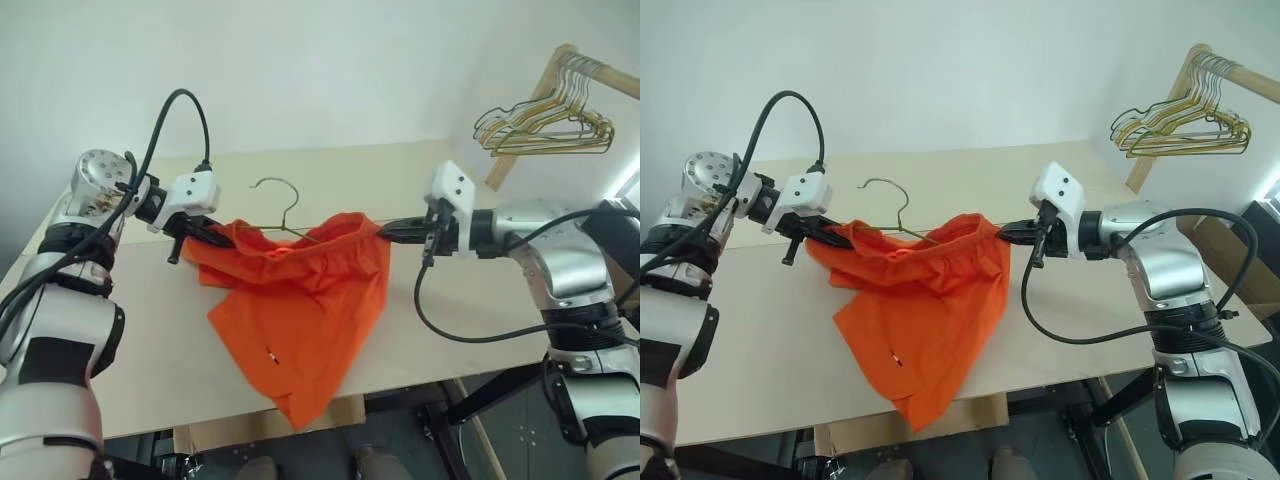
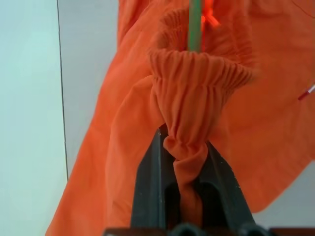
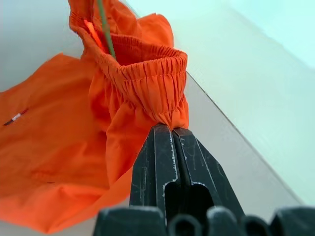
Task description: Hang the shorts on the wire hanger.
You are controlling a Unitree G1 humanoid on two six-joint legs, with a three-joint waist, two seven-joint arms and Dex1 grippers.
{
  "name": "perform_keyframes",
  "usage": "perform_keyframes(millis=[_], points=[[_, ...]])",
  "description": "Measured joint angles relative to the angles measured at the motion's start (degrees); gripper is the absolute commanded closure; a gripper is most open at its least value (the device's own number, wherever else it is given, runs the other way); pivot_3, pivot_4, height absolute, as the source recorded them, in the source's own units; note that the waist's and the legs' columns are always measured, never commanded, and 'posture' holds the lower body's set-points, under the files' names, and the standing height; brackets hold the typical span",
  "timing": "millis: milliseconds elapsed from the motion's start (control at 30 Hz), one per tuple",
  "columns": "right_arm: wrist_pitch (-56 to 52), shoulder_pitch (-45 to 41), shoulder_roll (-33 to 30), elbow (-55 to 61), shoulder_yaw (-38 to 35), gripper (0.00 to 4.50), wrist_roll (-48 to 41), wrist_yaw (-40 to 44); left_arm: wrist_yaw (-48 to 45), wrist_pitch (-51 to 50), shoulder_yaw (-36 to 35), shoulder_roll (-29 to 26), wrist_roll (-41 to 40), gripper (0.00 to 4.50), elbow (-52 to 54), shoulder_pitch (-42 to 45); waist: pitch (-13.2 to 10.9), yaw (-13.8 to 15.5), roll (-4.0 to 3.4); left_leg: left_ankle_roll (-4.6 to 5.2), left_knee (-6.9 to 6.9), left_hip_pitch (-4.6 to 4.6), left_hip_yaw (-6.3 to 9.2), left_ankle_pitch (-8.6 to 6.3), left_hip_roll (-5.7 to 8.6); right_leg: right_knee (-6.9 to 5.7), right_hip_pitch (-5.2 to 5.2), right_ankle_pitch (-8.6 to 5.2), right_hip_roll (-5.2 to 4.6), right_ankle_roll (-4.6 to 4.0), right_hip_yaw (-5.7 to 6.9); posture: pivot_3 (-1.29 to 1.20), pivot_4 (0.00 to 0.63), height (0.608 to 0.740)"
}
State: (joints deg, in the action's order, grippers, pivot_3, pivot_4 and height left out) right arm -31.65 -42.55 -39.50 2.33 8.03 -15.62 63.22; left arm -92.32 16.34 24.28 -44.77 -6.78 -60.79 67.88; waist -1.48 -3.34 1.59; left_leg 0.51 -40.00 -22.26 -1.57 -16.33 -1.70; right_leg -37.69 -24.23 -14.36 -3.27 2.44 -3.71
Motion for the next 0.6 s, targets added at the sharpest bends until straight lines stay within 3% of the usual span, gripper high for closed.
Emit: perform_keyframes(millis=[300, 600], points=[[4.67, -0.93, 0.42, 1.92, 2.96, 4.46, 3.08, 0.73, 4.62, -0.64, -4.72, 1.46, 4.75, 4.50, 1.72, -4.30, 0.00, 1.14, 0.00, 0.00, -0.02, 0.01, -0.01, 0.00, 0.01, -0.02, 0.01, 0.00, 0.00, 0.00, 0.02, 0.03, 0.000, 0.740], [2.09, -1.93, 3.37, 4.45, 5.81, 4.46, 3.68, -0.21, 5.31, -7.12, -11.31, 4.61, 1.92, 4.50, 9.82, -9.85, 0.00, 1.07, 0.00, 0.00, -0.03, 0.02, -0.01, 0.00, 0.00, -0.06, 0.01, 0.01, -0.01, -0.01, 0.03, 0.02, 0.000, 0.740]])
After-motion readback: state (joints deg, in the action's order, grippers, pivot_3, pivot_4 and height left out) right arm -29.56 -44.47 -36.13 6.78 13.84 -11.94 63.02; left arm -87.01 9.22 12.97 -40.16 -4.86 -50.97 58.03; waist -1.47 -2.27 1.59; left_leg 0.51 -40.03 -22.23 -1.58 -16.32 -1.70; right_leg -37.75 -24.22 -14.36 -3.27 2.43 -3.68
